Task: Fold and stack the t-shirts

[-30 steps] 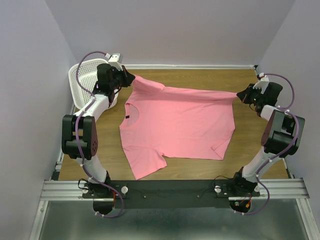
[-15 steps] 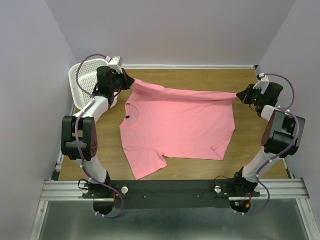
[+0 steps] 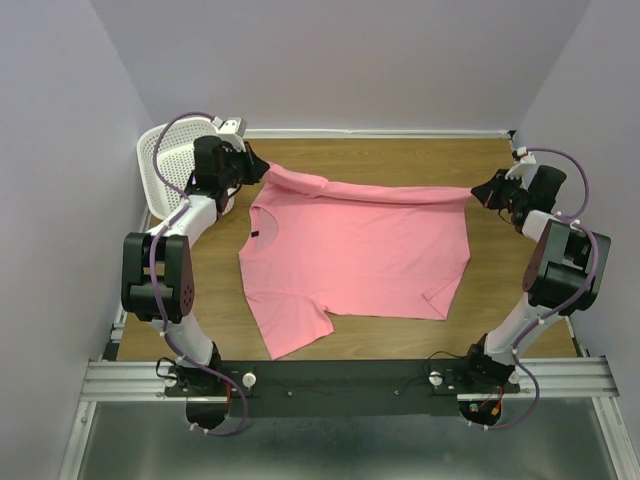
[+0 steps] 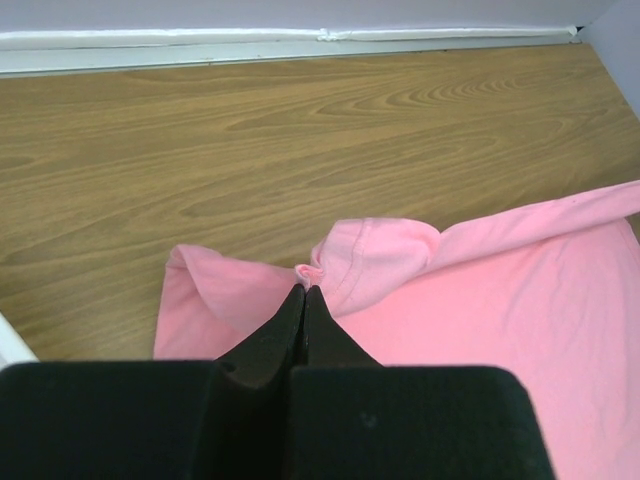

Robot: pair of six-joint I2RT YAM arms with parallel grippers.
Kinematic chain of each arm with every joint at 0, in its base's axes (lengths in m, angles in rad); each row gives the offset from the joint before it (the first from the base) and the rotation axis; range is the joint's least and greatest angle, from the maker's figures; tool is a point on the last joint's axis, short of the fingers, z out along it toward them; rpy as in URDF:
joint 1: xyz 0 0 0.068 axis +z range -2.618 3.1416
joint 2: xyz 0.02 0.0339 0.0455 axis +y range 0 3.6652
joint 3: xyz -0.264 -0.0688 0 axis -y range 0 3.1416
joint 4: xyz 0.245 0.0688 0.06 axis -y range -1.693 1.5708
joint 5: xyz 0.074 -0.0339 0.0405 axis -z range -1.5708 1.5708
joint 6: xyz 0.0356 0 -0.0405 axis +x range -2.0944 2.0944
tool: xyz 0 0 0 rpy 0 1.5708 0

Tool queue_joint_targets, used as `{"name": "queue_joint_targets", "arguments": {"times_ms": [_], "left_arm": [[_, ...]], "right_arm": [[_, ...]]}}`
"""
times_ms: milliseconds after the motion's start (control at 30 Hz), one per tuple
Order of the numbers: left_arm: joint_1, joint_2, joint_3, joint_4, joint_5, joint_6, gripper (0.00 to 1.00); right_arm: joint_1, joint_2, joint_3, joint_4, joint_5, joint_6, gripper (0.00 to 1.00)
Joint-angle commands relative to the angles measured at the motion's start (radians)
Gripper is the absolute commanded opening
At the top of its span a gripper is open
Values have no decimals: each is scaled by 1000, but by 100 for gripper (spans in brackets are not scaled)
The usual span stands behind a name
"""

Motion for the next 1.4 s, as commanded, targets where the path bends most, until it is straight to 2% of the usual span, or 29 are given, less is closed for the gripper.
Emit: {"name": "queue_joint_targets", "arguments": {"times_ms": [0, 1067, 1200, 1233, 1333, 1367], "left_arm": [[7, -48, -19, -6, 28, 17, 0], [4, -100, -114, -55, 54, 31, 0], [-2, -103, -121, -66, 64, 36, 0], [-4, -103, -124, -69, 64, 39, 0], [-12, -105, -128, -82, 64, 50, 0], [-13, -106, -130, -87, 67, 51, 0]], "right_arm": [[-10, -22, -7, -12, -31, -24, 1], [-25, -50, -78, -55, -28, -81, 1], [-39, -81, -105, -69, -32, -101, 27], [-45, -91, -110, -71, -34, -102, 40], [-71, -130, -115, -75, -46, -95, 63], [-80, -136, -116, -77, -51, -95, 64]]}}
